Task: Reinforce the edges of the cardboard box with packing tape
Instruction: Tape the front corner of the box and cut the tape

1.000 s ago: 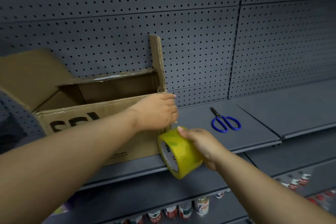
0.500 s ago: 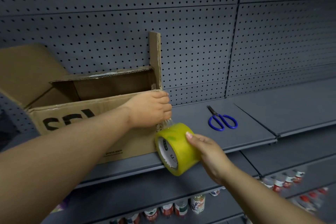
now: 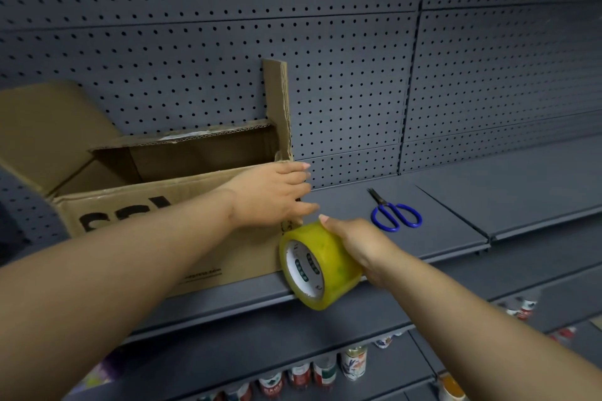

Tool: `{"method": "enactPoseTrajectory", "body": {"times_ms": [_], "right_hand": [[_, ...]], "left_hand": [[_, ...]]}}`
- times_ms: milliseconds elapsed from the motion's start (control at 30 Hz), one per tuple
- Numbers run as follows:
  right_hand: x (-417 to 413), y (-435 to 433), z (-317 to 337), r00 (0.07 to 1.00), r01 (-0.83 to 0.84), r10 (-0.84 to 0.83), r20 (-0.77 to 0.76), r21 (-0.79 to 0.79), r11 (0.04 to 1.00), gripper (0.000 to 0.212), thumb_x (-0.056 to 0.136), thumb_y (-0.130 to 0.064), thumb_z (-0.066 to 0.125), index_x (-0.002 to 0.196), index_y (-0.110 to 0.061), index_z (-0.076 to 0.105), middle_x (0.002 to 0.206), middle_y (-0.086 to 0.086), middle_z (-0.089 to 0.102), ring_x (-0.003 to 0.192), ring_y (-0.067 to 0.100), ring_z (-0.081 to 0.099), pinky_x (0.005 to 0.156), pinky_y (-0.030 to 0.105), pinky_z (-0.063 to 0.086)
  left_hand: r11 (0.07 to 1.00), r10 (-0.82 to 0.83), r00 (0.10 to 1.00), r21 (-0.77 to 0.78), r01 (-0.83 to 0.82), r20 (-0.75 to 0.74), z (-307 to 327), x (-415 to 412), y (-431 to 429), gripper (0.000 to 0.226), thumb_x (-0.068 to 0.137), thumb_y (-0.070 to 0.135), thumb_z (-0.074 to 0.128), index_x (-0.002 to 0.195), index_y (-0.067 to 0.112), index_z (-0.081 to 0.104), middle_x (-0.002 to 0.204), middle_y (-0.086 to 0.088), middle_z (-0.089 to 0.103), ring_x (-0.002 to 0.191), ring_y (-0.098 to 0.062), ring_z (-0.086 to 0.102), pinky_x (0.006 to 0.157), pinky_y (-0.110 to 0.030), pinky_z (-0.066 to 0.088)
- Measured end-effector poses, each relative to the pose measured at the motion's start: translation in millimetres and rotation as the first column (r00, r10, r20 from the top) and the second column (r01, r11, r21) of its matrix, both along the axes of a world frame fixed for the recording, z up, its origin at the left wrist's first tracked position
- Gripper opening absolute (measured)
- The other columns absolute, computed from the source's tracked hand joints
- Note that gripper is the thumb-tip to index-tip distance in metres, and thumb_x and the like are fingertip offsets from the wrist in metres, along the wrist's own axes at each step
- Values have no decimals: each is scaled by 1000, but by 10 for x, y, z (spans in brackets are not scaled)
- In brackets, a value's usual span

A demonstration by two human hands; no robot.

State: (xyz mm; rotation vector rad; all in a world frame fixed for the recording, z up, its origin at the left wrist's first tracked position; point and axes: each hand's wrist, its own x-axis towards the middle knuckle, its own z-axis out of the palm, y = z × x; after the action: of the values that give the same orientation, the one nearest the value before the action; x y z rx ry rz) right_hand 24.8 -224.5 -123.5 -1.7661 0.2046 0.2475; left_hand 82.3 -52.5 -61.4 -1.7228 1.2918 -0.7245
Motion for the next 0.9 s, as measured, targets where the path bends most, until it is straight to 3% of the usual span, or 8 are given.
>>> {"method": "enactPoseTrajectory", "body": {"times_ms": [67,167,267,400,533,667,767,900], "right_hand": [[-24,15,-1,1000,22,-22,1,-7,1000,57,83,-54,55,115,-7,60,118,14,62,108,33,58,100,48,43],[-47,35,6,999,51,-51,-9,12,999,54,84,-52,55,113,-7,60,115,14,63,105,32,58,100,47,43],[-59,42,10,997,73,-72,-17,17,997,55,84,-52,54,116,-7,59,117,14,62,106,32,58,100,47,43],[-107,54,-1,996,84,-84,-12,36,996,53,85,-48,56,118,-6,58,119,14,61,108,31,58,101,46,42],[-134,51,5,996,93,-92,-15,61,994,46,86,-45,56,111,-6,61,113,15,64,102,32,60,99,46,45],[-147,60,10,994,105,-103,-29,61,993,46,85,-47,57,110,-8,61,111,14,64,101,32,60,98,47,45],[-162,72,17,994,103,-101,-32,66,992,47,85,-47,57,110,-8,61,111,14,64,101,32,60,98,47,45],[-188,85,23,994,111,-109,-24,77,991,49,85,-47,57,113,-7,60,114,14,63,103,32,60,98,47,45]], "left_hand": [[1000,-2,1000,5,2,-15,12,9,8,21,85,39,56,99,30,67,95,0,69,99,-23,64,110,-38,17],[999,46,999,-16,-47,-28,23,-30,-20,5,76,32,67,80,29,67,82,3,66,85,-21,64,108,-38,33],[997,47,995,-54,-52,-85,21,-60,-42,10,67,27,73,74,30,68,78,4,67,84,-20,65,102,-36,42],[974,-21,995,-225,-2,-99,-49,-63,18,19,77,23,64,94,24,73,114,-3,68,112,-22,61,103,-37,37],[870,-15,984,-487,-75,-178,19,-225,155,39,98,31,36,133,20,47,141,5,44,130,-9,38,105,-21,25],[611,-14,921,-732,-301,-390,112,-360,183,37,95,25,44,125,5,53,126,-12,55,117,-27,50,98,-41,44],[467,-19,876,-779,-418,-481,147,-296,117,33,95,28,45,120,9,58,117,-9,60,109,-25,54,91,-35,44],[437,17,835,-747,-501,-550,203,-202,53,29,94,31,47,111,12,62,105,-7,63,96,-23,57,81,-34,46]]}}
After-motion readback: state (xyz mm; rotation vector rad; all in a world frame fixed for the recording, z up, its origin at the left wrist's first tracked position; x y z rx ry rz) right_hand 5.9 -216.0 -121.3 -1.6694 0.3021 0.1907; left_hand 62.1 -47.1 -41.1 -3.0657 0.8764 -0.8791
